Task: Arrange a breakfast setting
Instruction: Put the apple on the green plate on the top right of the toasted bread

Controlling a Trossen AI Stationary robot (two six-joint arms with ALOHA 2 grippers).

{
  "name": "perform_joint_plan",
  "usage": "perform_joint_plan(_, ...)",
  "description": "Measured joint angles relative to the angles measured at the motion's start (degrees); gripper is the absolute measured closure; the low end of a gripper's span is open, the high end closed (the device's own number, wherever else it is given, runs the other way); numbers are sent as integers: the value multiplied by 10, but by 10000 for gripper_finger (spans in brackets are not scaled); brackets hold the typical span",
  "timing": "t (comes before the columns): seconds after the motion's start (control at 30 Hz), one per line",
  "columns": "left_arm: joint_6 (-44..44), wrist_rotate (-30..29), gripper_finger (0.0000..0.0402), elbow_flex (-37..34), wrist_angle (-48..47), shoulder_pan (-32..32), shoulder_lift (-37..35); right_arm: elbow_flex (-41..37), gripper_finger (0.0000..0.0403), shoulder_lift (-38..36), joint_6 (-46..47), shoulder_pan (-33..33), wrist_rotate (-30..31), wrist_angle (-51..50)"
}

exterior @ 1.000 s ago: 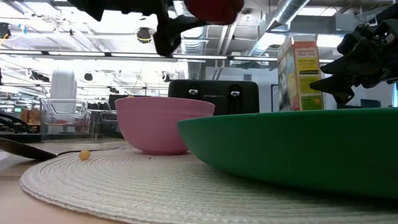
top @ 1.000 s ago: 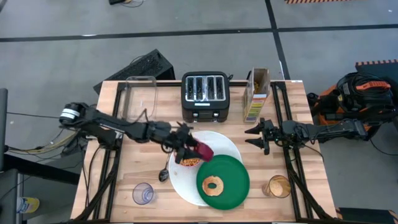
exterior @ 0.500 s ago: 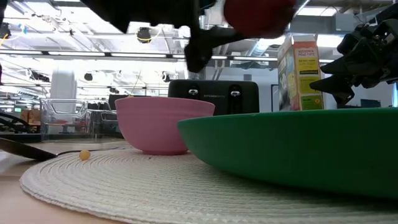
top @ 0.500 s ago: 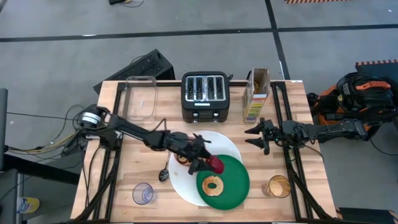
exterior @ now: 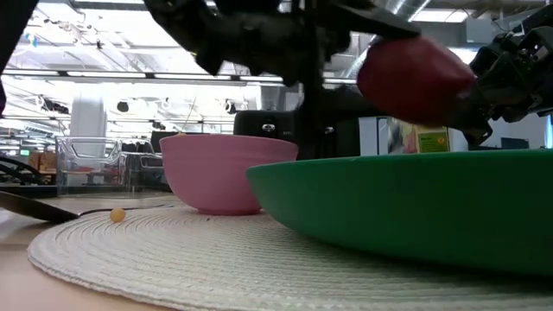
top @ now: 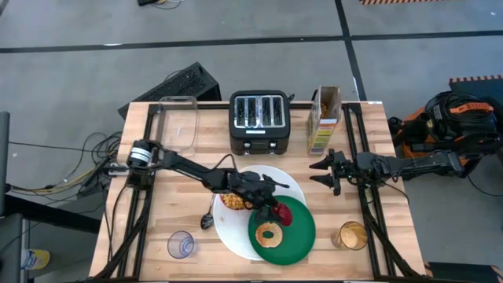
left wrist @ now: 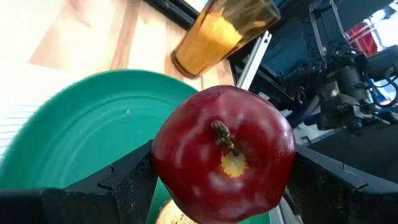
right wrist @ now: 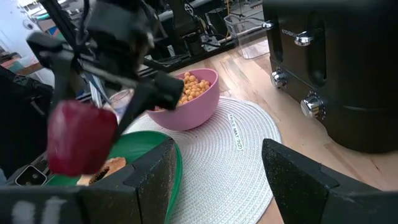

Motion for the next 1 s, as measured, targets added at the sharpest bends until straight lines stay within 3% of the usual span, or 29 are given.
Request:
perform_joint_plan(0.2,-18,52,102,45,2,7,50,0,143,0,0,0,0,0)
perform_joint_plan(0.37,-25,56,101,57,0,8,64,0,143,0,0,0,0,0)
perform_joint_plan(1.0,-13,-4,100,57,-65,12,63,0,143,0,0,0,0,0)
